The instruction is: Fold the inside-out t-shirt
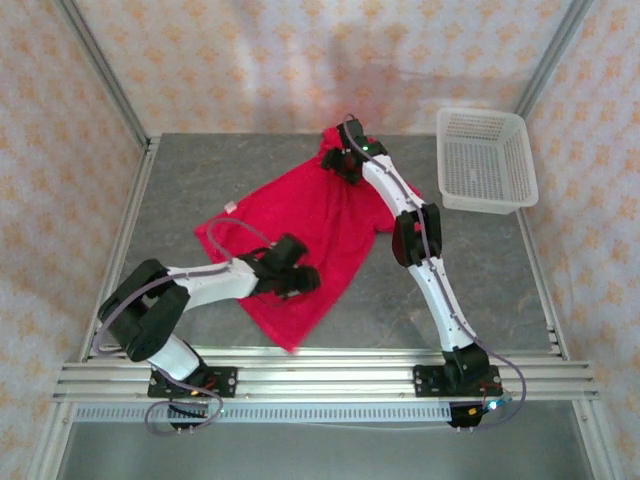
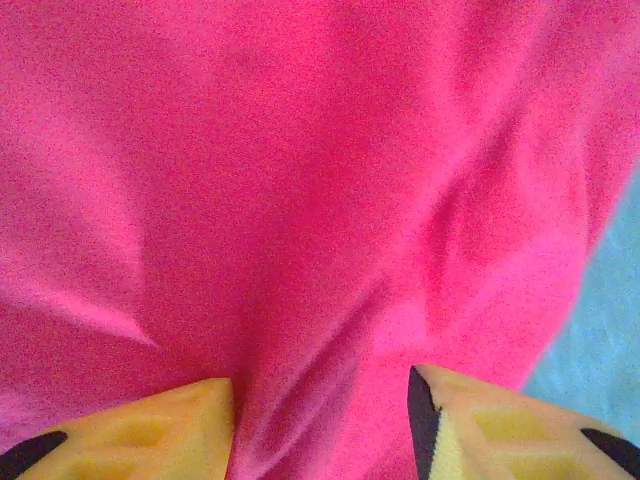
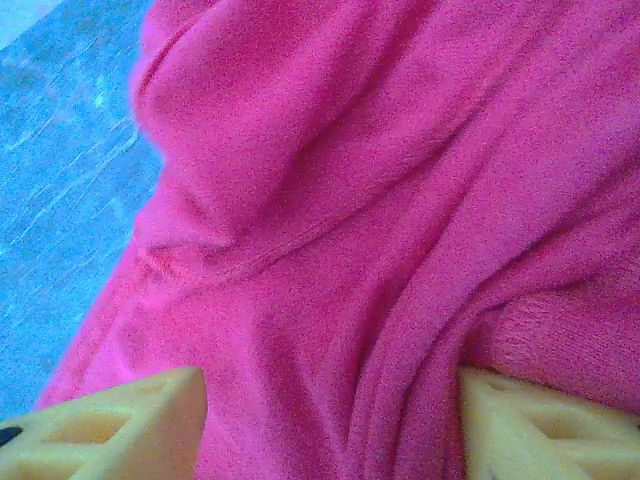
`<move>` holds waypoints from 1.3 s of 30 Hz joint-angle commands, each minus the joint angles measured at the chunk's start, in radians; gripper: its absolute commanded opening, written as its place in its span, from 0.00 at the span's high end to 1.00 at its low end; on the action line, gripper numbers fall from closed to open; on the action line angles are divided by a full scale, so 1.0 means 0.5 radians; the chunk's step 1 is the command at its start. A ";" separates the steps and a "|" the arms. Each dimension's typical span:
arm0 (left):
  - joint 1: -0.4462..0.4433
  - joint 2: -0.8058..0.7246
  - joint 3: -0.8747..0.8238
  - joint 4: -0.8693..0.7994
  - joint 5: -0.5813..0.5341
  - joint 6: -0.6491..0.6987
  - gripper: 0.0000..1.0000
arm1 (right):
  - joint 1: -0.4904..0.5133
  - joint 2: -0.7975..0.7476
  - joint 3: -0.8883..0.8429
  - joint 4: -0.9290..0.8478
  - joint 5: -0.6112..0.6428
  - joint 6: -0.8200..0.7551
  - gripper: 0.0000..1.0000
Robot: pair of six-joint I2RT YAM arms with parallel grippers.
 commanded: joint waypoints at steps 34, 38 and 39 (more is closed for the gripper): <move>0.934 0.469 0.291 -0.266 0.062 0.440 0.58 | -0.188 -0.659 -1.275 -0.106 0.420 -0.178 0.60; 0.577 0.228 -0.050 0.104 0.120 0.103 0.57 | -0.188 -0.140 -0.181 -0.548 0.390 -0.326 0.58; 0.462 0.222 -0.022 0.116 0.119 0.074 0.56 | -0.192 -0.037 0.106 -0.648 0.382 -0.345 0.58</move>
